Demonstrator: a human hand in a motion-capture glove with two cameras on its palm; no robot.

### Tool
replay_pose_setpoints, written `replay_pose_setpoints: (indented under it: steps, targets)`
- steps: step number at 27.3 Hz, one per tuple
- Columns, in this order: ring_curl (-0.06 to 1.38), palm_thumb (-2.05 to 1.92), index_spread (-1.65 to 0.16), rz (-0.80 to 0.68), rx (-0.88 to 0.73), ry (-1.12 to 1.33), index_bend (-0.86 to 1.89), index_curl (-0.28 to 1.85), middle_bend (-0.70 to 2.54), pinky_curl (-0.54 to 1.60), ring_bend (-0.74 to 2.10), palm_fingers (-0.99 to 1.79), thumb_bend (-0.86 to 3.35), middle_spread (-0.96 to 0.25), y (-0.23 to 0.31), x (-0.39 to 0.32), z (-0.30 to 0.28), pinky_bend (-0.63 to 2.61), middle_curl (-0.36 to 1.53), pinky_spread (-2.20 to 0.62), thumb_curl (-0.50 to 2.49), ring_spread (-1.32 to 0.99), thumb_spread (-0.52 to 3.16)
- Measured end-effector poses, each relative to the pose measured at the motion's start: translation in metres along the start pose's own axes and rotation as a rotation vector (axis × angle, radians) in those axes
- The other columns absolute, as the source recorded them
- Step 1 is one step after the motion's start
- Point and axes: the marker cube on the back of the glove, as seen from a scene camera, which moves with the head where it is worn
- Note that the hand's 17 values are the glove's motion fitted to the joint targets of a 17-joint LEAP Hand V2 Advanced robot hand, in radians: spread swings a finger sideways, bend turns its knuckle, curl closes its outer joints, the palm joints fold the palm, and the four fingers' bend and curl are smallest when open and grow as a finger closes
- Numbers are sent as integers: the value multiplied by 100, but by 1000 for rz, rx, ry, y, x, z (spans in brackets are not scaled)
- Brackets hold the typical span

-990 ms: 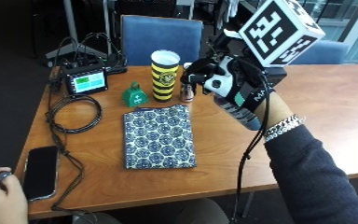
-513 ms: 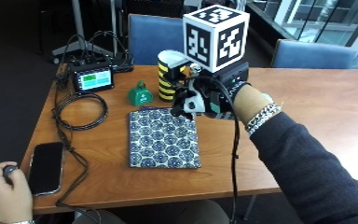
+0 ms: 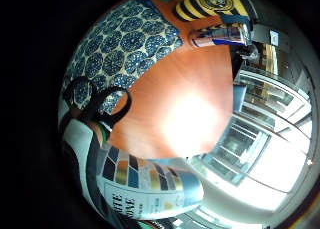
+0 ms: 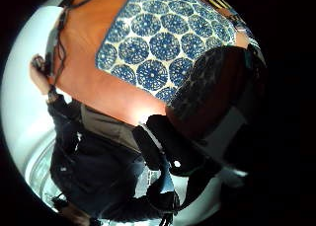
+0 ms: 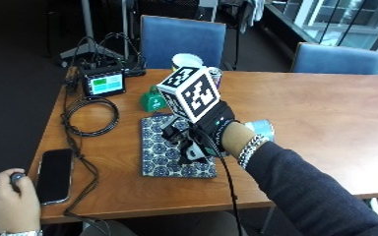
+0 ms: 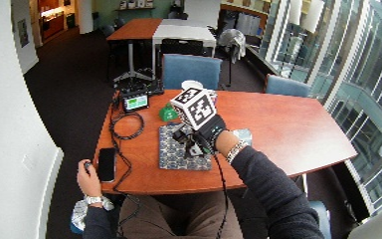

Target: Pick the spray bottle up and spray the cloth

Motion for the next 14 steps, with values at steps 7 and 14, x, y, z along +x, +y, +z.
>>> replay_pose_setpoints:
  steps: [7, 14]
  targets:
    - [42, 34, -30, -14, -15, -5, 30, 51, 69, 38, 60, 140, -3, -25, -2, -6, 7, 41, 50, -28, 26, -22, 104]
    - [42, 34, -31, -24, 36, -109, 30, 51, 69, 38, 59, 140, -2, -25, 1, 4, -11, 41, 50, -28, 26, -22, 105]
